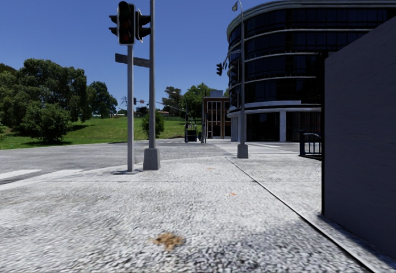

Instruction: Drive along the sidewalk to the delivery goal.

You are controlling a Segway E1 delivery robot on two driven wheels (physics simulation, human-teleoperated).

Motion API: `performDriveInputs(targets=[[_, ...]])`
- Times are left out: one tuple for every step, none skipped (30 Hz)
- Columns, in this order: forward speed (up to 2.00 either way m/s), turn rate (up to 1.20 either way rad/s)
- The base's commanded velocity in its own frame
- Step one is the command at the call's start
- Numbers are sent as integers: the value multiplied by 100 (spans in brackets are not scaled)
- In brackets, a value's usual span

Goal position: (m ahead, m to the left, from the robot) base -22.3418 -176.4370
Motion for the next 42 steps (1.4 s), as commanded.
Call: performDriveInputs(targets=[[160, 0], [160, -3], [160, -4], [160, -4], [160, -4], [160, -4], [160, -4], [160, -4], [160, -4], [160, -4], [160, -6], [160, -10], [159, -26], [159, -29], [159, -29], [159, -30], [159, -30], [159, -30], [159, -30], [159, -30], [159, -30], [159, -30], [159, -30], [159, -30], [159, -31], [159, -34], [159, -42], [159, -47], [159, -48], [159, -48], [159, -48], [159, -49], [159, -49], [159, -49], [158, -49], [158, -49], [158, -49], [158, -49], [158, -49], [158, -49], [158, -49], [158, -49]])
